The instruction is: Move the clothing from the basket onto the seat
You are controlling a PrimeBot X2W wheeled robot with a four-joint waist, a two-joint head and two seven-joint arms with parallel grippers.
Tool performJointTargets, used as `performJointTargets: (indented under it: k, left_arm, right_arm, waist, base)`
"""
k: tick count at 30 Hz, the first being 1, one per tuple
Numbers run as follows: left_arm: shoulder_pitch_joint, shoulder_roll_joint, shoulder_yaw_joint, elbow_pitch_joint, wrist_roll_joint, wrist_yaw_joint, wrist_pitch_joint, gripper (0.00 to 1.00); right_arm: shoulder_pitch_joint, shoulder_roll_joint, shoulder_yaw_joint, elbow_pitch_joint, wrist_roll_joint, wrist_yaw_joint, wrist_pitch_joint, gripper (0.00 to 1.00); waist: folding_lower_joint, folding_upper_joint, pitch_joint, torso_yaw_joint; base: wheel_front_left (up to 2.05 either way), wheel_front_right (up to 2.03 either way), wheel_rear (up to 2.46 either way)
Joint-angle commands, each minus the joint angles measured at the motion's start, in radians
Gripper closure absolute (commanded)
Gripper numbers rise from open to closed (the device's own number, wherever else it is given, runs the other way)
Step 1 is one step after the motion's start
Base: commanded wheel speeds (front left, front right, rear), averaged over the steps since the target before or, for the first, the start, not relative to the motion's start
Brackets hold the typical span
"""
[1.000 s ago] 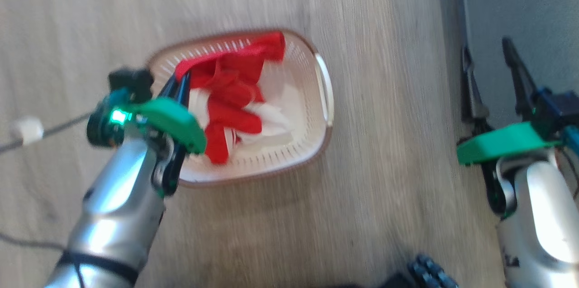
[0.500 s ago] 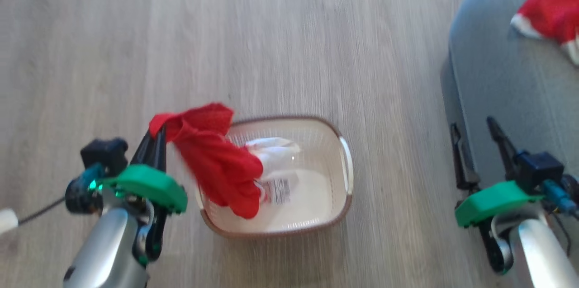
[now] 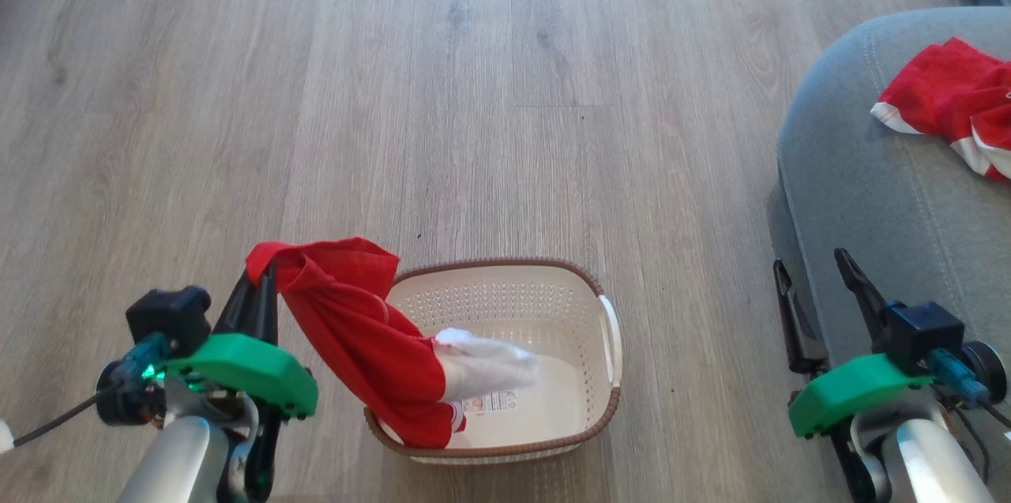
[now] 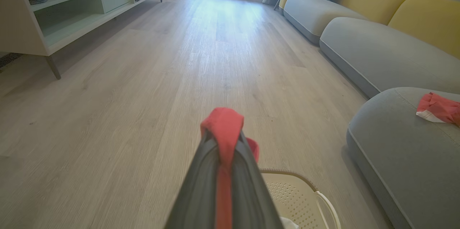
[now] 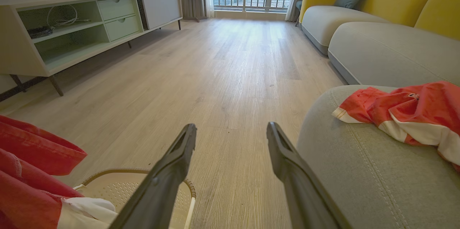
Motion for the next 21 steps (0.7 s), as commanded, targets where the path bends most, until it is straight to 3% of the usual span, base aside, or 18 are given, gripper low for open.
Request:
performJointTargets:
  k: [1, 15, 21]
  left_arm:
    - [-0.034, 0.03, 0.044, -0.046, 0.0, 0.008, -0.002, 1.0]
    - [-0.022, 0.035, 0.033, -0.077, -0.003, 0.02, 0.006, 1.0]
    - [-0.034, 0.032, 0.021, -0.094, 0.0, 0.015, 0.005, 1.0]
  right_arm:
    - [-0.016, -0.019, 0.022, -0.026, 0.009, 0.0, -0.009, 0.0]
    - [-0.019, -0.023, 0.038, -0.023, 0.01, 0.0, -0.009, 0.0]
    - [-0.041, -0.022, 0.126, -0.038, 0.006, 0.0, -0.009, 0.0]
  waist:
    - [0.0002, -0.0001, 0.0, 0.0]
    - [0.0002, -0.0001, -0.003, -0.003]
    - [0.0002, -0.0001, 0.001, -0.005]
  base:
    - [0.0, 0.0, 0.0]
    - [0.0, 0.0, 0.0]
    - [0.0, 0.0, 0.0]
